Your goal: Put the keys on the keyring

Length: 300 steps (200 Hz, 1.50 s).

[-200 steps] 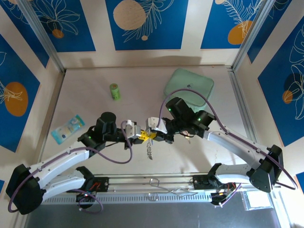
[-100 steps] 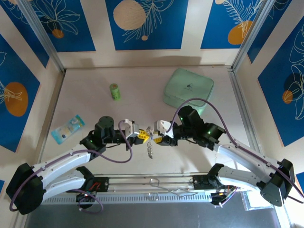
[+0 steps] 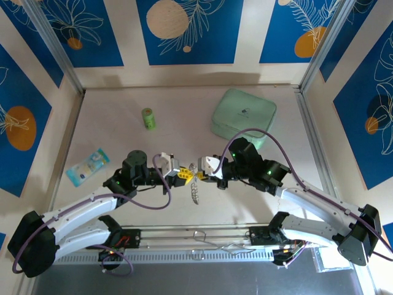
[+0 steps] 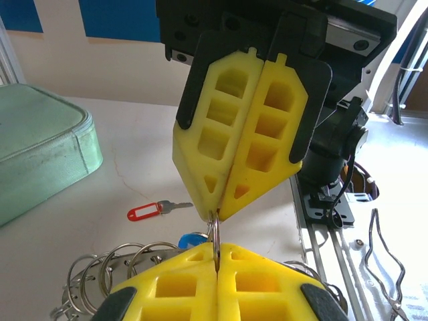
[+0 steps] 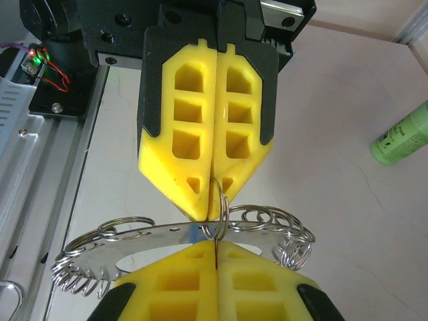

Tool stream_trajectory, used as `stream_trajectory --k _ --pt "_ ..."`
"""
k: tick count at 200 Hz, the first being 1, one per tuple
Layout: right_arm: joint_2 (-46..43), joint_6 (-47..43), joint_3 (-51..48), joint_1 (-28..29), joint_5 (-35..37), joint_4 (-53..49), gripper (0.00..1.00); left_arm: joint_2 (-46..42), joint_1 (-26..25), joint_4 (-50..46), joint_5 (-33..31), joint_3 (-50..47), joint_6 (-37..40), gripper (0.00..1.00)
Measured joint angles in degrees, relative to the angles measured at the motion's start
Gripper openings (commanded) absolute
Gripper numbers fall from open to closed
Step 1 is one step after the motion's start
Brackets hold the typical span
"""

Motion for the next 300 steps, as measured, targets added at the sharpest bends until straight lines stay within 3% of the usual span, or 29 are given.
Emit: stream_trajectory --k 81,139,180,213,265,300 --pt "1.3 1.6 -1.1 0.9 2.0 2.6 0.05 -0.3 0.0 5.2 -2.5 -2.2 -3.0 0.0" --pt "1.8 4.7 -2.2 2.2 2.8 5.9 0.29 -1.0 -0.1 10.9 -5.0 -4.4 -3.3 0.0" --pt "-0.3 9.1 -3.0 -3.3 -4.5 6.9 0.34 -1.0 -0.1 10.8 -4.9 -4.4 -1.7 0.0" --pt "-0.3 12.2 -3.0 -6.0 -11.1 7.8 0.34 -1.0 -0.2 11.0 -4.2 -4.4 -0.2 0.0" --pt "1.7 14.7 -3.0 -6.0 -15.3 10.6 0.27 -0.3 -0.6 13.4 -1.8 -4.5 0.3 0.0" --pt "2.3 15.6 -3.0 -6.0 -16.7 11.7 0.15 0.7 -0.9 14.3 -1.2 -4.5 0.3 0.0"
